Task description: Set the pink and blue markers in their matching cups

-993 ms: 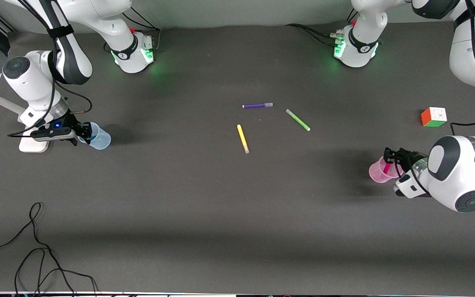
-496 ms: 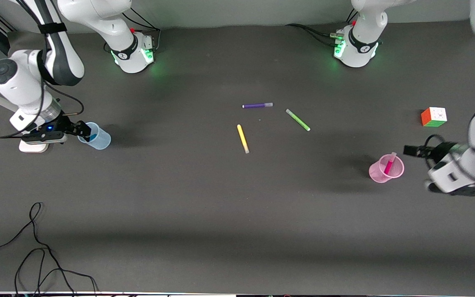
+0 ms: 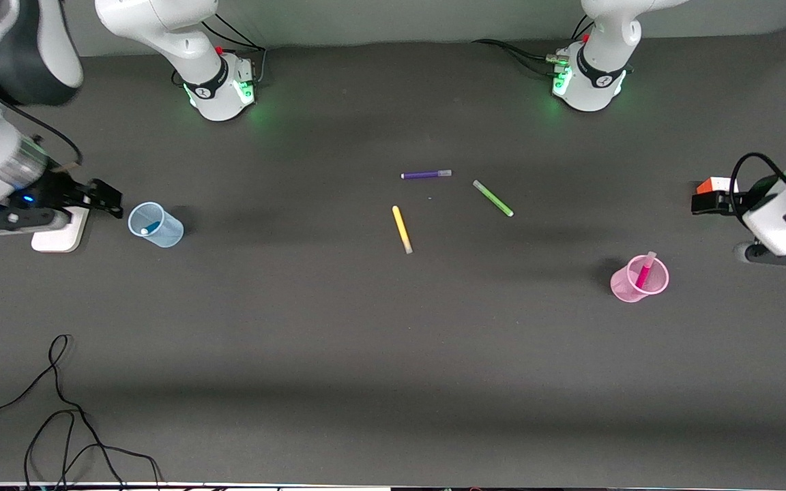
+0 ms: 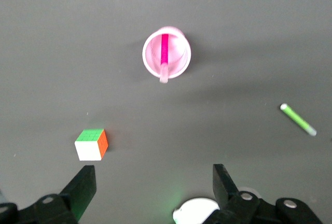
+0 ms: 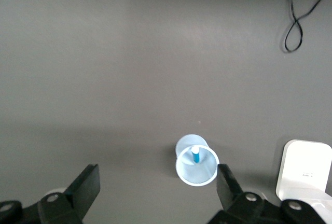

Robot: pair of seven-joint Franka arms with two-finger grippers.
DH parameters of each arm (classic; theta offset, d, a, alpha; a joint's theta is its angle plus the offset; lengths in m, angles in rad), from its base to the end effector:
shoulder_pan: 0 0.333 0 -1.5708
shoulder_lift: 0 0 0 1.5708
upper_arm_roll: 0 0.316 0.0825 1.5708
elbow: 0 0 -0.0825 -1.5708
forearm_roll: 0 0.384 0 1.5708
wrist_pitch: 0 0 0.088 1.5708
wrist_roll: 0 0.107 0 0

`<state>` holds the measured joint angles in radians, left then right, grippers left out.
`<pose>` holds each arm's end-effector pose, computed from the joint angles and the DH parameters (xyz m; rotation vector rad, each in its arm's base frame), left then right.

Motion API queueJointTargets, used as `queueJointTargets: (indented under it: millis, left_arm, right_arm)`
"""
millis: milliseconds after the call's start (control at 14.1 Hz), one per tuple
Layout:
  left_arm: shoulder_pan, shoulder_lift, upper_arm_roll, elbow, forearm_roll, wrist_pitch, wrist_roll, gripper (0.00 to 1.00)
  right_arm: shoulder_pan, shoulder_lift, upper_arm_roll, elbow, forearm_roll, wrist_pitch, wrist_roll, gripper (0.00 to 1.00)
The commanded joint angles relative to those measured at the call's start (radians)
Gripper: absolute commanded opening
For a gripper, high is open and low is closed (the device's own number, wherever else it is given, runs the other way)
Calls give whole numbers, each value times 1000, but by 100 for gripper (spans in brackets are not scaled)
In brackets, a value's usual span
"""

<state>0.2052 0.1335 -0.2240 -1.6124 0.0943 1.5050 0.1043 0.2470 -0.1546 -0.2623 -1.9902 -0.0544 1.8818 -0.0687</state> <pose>0.5759 0.0066 0.5266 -3.0586 0.1987 0.3695 0.5188 -0.0184 0.5313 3.1251 0.1112 0.0637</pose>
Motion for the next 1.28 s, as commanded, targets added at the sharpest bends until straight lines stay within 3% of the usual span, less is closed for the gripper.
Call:
queueJointTargets:
  millis: [0,142,567,1206]
  left_arm:
    - [-77,-124,102,-123,-56,86,17,100]
    - [-188,-123,191,-90,-57,78,11,100]
    - [-237,-107,207,-38,-79,49,8,100]
    - [-225,-110,206,-38,-85,34,20,100]
  right_arm:
    - [-34,9,35,67,42,-41,7,100]
    - [-41,10,38,108,44,-56,13,100]
    - [-40,4,71,134,45,-170,42,100]
    - [-35,15,83,129,59,-130,106,100]
